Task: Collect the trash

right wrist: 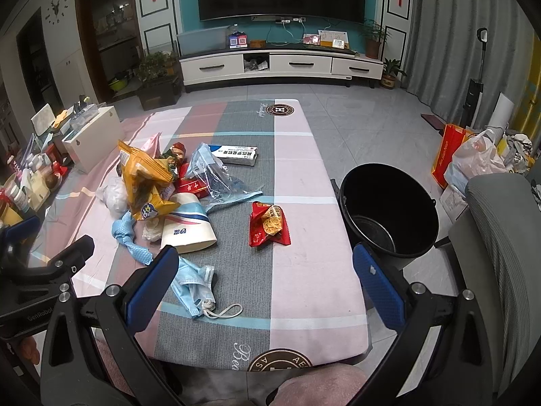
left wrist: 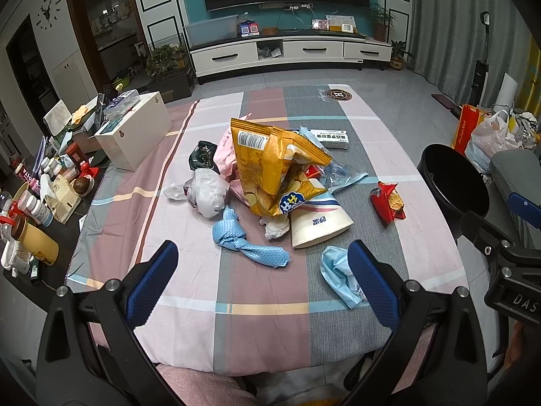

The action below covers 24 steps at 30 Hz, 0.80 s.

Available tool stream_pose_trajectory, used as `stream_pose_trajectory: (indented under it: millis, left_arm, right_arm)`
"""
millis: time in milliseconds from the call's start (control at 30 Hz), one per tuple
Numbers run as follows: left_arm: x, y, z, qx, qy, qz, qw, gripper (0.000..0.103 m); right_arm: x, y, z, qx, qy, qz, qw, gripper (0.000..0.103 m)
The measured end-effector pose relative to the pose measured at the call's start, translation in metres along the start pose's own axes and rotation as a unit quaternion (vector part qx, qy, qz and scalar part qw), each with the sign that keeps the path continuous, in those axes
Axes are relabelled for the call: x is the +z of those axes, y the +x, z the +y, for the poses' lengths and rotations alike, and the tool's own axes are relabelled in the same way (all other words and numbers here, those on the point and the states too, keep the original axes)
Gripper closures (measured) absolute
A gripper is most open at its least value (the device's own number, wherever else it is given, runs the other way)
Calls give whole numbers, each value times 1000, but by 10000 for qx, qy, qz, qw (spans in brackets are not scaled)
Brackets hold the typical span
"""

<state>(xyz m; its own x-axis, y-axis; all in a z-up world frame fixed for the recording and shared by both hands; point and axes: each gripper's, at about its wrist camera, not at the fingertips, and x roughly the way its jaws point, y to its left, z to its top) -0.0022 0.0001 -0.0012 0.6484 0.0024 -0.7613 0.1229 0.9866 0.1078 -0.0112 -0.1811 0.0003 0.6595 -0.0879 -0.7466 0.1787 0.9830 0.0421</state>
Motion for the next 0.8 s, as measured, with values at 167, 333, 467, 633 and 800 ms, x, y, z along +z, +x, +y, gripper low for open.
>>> stream_pose_trajectory:
  millis: [167, 333, 467, 633, 800]
  left_arm:
    - [0, 0, 0, -1, 1, 1, 10000, 3]
    - [0, 0, 0, 0, 6, 5, 10000, 3]
    - [-1, 0, 1, 3, 10, -1, 10000, 3]
    - [-1, 0, 1, 5, 13, 10, 10000, 3]
    - [-1, 0, 1, 8, 15, 7, 10000, 3]
  right_arm:
    - [0, 0, 0, -1, -2, -2, 10000, 3]
    - [0, -1, 1, -3, 0, -3, 10000, 3]
    - [0, -1, 1, -7, -3, -4, 10000, 3]
    - [0, -1, 1, -9, -5, -2, 10000, 3]
    - [-1, -1, 1, -17, -2, -3, 10000, 3]
